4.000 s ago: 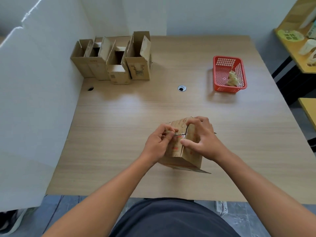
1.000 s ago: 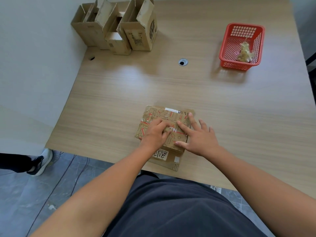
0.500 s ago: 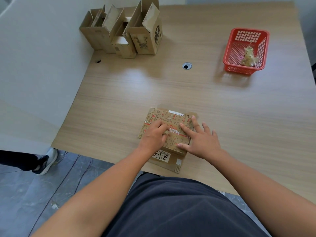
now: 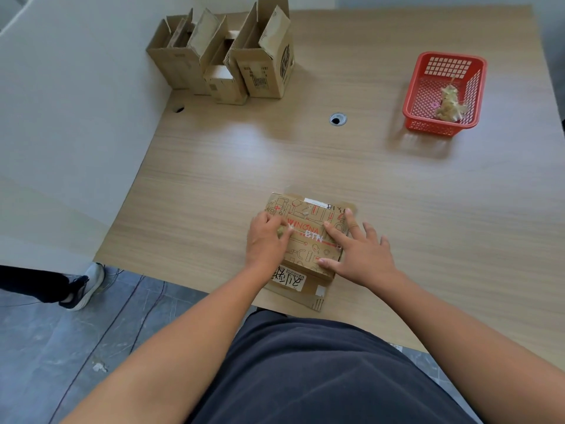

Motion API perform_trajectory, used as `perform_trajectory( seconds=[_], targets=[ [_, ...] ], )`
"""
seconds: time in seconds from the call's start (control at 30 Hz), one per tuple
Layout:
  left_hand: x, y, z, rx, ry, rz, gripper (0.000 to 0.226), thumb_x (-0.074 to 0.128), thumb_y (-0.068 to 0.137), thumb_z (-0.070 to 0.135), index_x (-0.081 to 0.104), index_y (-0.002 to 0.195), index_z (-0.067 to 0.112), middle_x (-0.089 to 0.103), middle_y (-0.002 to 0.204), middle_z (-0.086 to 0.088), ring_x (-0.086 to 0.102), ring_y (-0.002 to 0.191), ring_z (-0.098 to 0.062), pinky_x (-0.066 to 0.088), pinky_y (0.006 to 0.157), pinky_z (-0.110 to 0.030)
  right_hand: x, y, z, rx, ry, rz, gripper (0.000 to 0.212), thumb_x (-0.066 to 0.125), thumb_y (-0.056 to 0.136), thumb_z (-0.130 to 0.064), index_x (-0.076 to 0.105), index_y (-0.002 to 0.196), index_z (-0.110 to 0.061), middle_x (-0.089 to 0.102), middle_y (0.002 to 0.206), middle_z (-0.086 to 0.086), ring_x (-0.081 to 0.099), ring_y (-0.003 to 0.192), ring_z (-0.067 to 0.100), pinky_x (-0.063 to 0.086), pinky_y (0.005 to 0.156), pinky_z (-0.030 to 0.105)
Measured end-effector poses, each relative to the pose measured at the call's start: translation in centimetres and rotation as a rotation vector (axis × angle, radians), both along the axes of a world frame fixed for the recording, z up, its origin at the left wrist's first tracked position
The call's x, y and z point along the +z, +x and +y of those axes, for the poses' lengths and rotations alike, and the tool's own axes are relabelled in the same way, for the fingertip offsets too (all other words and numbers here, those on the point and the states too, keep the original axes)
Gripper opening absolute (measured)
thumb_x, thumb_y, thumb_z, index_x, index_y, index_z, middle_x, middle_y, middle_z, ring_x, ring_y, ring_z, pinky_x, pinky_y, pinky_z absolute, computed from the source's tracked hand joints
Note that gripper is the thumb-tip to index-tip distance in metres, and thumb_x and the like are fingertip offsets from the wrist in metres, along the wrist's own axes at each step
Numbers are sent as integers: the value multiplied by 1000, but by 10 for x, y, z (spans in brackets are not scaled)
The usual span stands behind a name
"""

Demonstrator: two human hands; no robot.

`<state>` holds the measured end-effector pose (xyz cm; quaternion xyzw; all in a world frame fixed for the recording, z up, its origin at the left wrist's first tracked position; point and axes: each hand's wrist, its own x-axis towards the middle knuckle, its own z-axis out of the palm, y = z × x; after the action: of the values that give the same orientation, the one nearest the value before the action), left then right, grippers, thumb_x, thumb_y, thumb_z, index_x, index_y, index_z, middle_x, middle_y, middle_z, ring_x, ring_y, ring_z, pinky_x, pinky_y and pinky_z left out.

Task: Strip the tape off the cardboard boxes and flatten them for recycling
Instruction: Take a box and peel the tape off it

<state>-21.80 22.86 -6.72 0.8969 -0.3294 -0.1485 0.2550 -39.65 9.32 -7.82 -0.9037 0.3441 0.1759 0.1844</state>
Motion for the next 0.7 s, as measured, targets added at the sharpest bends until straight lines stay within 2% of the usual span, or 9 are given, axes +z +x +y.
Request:
perform_trajectory(
  seconds=[0.1, 0.17, 0.27, 0.33, 0.43, 0.53, 0.7],
  targets=[
    [-1, -3, 2, 63, -39, 27, 9, 68, 95, 33, 70, 98, 25, 35, 129, 9, 42, 120, -14, 46, 105, -34, 0, 3, 2, -5, -8, -8, 95, 37, 75, -96, -5, 153, -61, -21, 169, -8, 2, 156, 36, 16, 119, 66],
    [-2, -4, 4, 70, -38, 24, 13, 65, 97, 33, 72, 106, 26, 33, 131, 8, 41, 122, -16, 45, 106, -34, 1, 4, 3, -7, -6, -15, 95, 38, 76, -95, -2, 154, -59, -20, 170, -6, 0, 156, 35, 15, 120, 65],
    [1, -5, 7, 18, 22, -120, 28, 56, 102, 32, 65, 129, 30, 57, 117, 8, 46, 111, -17, 44, 95, -34, 4, 7, 3, -11, -2, -43, 94, 42, 77, -91, 7, 156, -54, -14, 171, -1, -4, 156, 35, 15, 121, 64],
    [5, -4, 7, 9, 37, -203, 35, 57, 101, 34, 61, 135, 26, 66, 119, 8, 49, 111, -17, 44, 92, -34, 6, 12, 4, -21, -2, -71, 92, 46, 77, -90, 16, 155, -51, -9, 171, 3, -6, 156, 34, 14, 121, 63],
    [4, -7, 1, -48, -6, -129, 34, 63, 98, 32, 61, 130, 20, 65, 127, 3, 52, 118, -19, 46, 97, -32, 7, 18, 6, -30, -6, -102, 87, 50, 77, -88, 27, 150, -46, -2, 168, 6, -7, 155, 34, 13, 122, 62],
    [0, -12, -1, 8, -62, -53, 24, 66, 97, 31, 70, 117, 17, 52, 136, 0, 49, 124, -16, 39, 95, -25, 4, 19, 8, -41, 0, -111, 88, 50, 77, -88, 27, 149, -44, -1, 167, 5, -7, 155, 33, 12, 123, 61],
    [-4, -9, 1, -19, -45, -37, 34, 77, 86, 42, 67, 112, 22, 51, 109, 8, 46, 104, -8, 36, 85, -17, 1, 18, 9, -60, 5, -123, 89, 51, 78, -87, 26, 152, -43, -2, 169, 7, -5, 155, 34, 12, 123, 60]
  ],
)
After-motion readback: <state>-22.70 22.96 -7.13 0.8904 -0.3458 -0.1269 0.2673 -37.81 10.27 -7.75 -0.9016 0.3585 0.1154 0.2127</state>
